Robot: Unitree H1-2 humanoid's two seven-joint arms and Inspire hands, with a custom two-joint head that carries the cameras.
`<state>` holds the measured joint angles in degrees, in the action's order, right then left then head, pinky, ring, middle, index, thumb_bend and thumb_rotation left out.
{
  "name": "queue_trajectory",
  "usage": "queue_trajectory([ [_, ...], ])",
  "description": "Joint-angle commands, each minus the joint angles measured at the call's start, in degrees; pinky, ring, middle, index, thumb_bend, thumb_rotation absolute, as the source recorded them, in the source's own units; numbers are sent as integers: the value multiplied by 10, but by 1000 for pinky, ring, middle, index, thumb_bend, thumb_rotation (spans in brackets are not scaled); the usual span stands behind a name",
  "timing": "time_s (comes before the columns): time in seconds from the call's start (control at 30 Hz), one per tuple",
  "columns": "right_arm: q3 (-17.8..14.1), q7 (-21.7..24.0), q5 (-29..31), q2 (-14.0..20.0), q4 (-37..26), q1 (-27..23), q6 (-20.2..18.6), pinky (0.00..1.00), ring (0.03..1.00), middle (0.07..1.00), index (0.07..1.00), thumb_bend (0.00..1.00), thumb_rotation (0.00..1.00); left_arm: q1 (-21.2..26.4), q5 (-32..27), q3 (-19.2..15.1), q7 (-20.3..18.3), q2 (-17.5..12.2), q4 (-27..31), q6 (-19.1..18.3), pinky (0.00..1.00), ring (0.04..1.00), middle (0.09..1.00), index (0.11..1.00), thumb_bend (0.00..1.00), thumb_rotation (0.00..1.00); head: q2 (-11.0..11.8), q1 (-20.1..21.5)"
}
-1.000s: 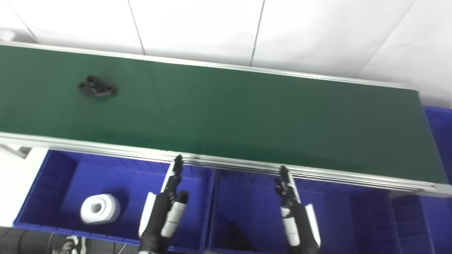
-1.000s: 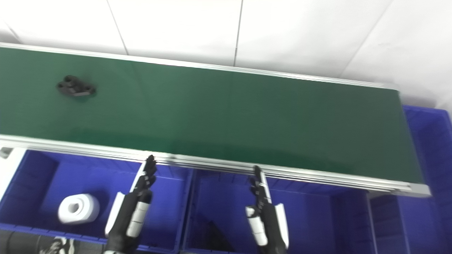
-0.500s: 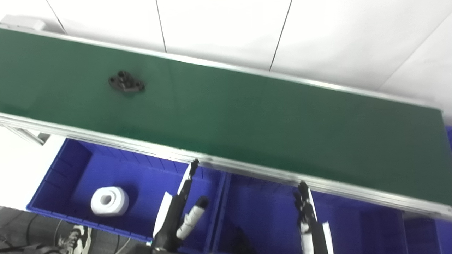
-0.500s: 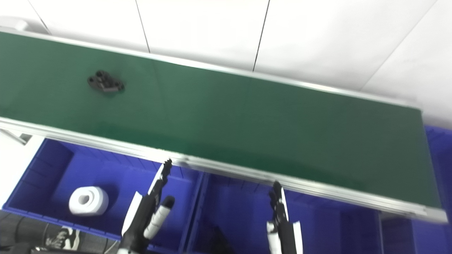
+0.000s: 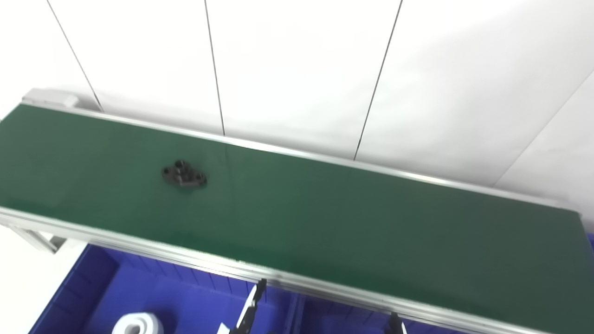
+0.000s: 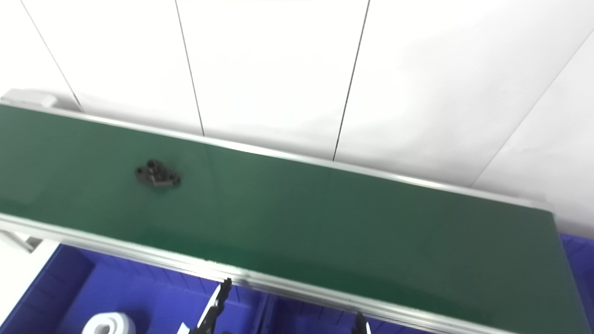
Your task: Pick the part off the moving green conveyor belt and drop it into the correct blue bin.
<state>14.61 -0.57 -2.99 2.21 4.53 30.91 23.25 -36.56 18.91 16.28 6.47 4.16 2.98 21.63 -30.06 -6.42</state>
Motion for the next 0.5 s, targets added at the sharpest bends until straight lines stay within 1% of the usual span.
queue_trajectory([
  [0.0, 1, 10, 6, -3, -2, 0, 36, 1000, 999, 1000, 1000, 760, 998, 0, 0, 8, 10, 14, 1, 19, 1000, 1000, 1000, 1000, 644, 984, 2, -2],
  [0.1, -1, 5, 2, -4, 1, -1, 36, 1000, 993, 1000, 1000, 758, 1000, 2, -3, 9, 10, 15, -4, 20, 1000, 1000, 1000, 1000, 637, 985, 6, -4],
  [0.23, -2, 10, 11, 0, 7, -5, 37, 1000, 997, 1000, 1000, 743, 1000, 4, -2, 11, 9, 18, -7, 18, 1000, 1000, 1000, 1000, 622, 977, 9, -9],
  [0.47, -5, 15, 21, 1, 17, -12, 37, 1000, 997, 1000, 1000, 724, 991, 10, -6, 11, 10, 19, -20, 27, 1000, 1000, 1000, 1000, 613, 975, 14, -15],
])
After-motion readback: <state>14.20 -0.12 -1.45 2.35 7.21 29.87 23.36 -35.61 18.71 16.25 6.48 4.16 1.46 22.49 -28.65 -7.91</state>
